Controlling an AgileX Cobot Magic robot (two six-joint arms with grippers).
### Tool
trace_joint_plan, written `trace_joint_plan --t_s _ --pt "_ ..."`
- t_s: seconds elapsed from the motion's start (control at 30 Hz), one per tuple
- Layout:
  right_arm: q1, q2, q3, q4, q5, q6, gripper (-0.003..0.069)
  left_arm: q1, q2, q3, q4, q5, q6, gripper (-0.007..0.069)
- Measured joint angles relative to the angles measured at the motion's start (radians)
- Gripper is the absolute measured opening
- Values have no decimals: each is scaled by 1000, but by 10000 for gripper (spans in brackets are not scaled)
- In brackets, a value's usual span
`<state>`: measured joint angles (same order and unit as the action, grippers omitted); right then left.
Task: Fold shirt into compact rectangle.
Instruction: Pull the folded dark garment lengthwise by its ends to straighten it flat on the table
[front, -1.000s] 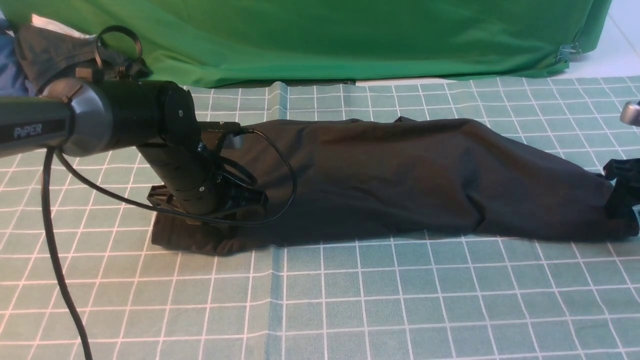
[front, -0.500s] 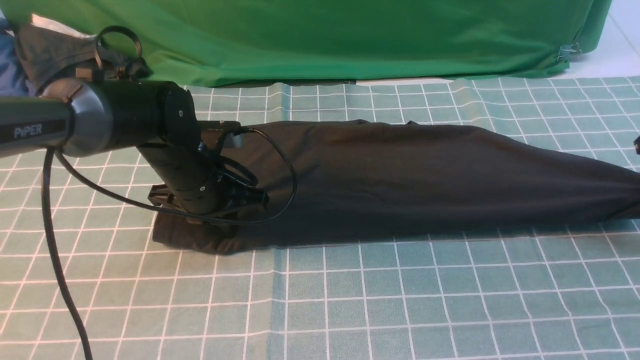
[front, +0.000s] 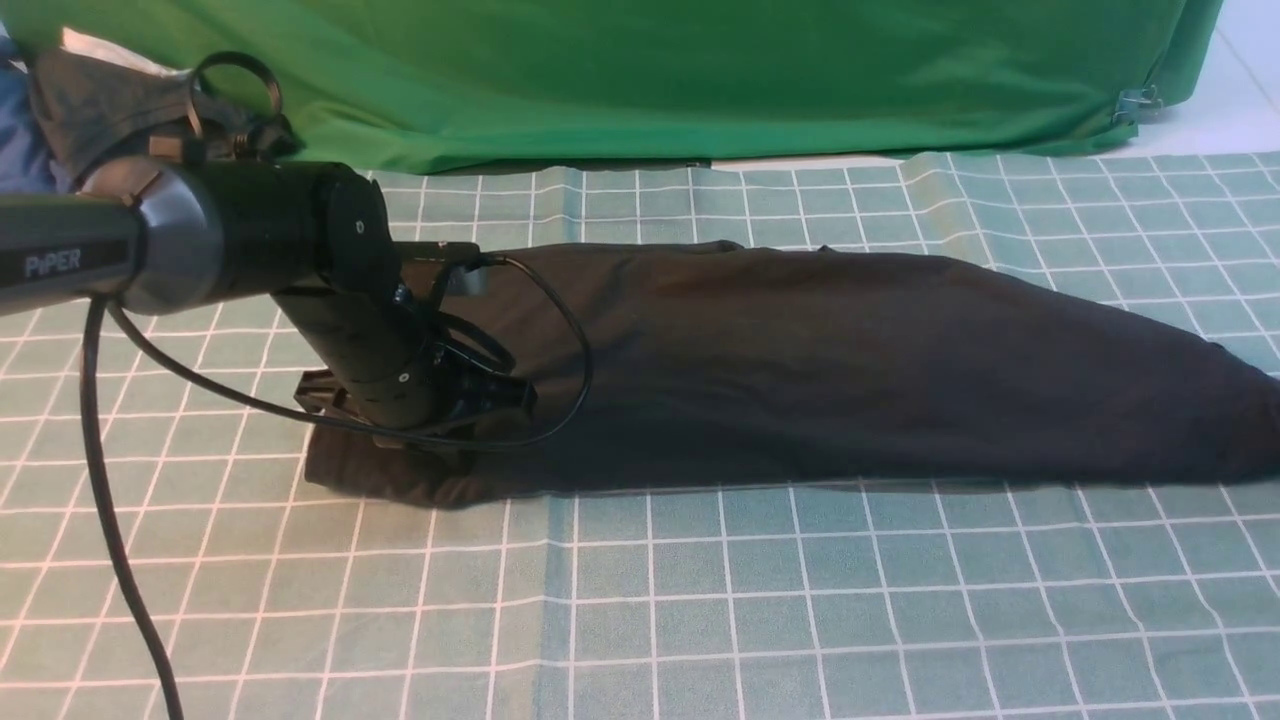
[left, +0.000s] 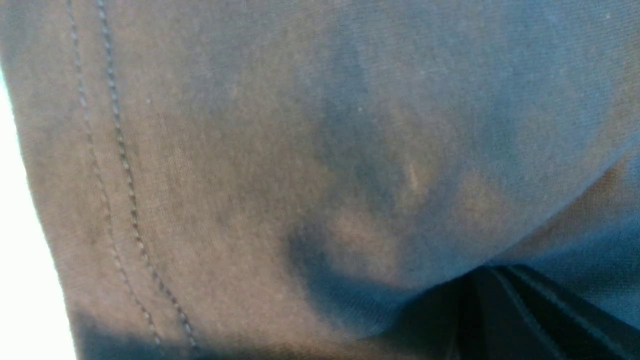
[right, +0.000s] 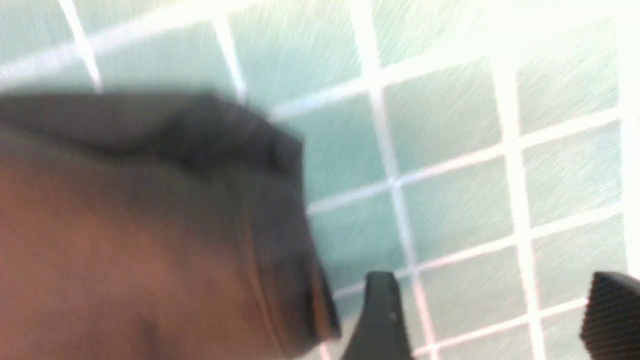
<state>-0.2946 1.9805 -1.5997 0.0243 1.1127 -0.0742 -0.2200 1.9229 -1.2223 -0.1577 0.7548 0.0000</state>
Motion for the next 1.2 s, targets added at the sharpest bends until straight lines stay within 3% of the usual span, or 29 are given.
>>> trace_joint_plan --t_s 0.1,0.3,0.53,0.6,0.7,0.77,0.83,1.03,1.2 --pt "18 -3 -66 30 -17 5 504 0 -32 7 -8 1 0 6" --pt "88 49 -84 87 -46 -61 419 0 -113 9 -38 2 0 8" --pt "147 195 -84 104 16 -88 554 0 -132 9 -42 24 0 8" --pt "154 205 -84 107 28 -105 543 0 -132 9 -42 25 0 8" --pt "161 209 -84 110 31 -117 399 0 -132 9 -42 25 0 8" --pt "163 209 -85 110 35 -117 214 0 -132 9 -42 25 0 9" --pt "163 204 -85 110 36 -113 103 0 -132 9 -42 25 0 10" --pt "165 163 -85 71 13 -85 109 0 -133 9 -41 25 11 10" --pt "165 131 -85 1 -39 -37 224 0 -133 9 -37 25 19 10"
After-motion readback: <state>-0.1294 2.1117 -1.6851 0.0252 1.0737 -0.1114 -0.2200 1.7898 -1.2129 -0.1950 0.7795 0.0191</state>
